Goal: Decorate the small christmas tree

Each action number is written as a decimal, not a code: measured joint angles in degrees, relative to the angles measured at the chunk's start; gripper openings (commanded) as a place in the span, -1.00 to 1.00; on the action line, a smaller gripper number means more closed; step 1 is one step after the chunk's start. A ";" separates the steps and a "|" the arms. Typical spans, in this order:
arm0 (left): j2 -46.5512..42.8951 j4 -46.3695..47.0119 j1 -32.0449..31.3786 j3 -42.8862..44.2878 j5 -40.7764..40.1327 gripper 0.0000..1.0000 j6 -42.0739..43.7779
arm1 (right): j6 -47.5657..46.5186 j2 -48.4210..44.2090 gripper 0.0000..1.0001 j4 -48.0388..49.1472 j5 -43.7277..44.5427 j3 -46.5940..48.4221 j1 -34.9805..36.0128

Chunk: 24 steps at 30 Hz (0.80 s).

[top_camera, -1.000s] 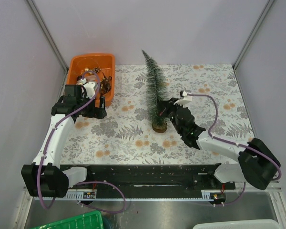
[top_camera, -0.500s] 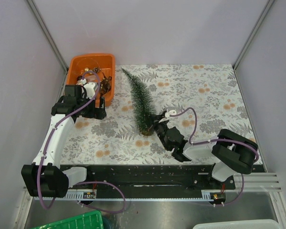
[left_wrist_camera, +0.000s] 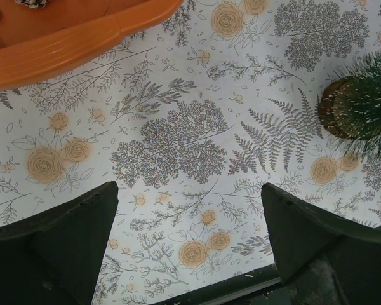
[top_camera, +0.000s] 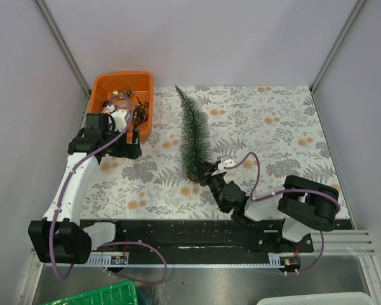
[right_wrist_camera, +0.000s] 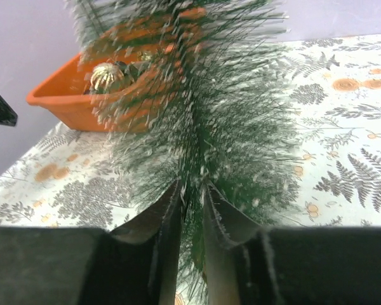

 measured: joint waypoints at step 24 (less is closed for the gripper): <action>23.85 3.93 -6.29 19.21 -7.21 0.98 -5.22 | -1.01 -19.15 0.15 -4.87 4.87 -4.28 11.50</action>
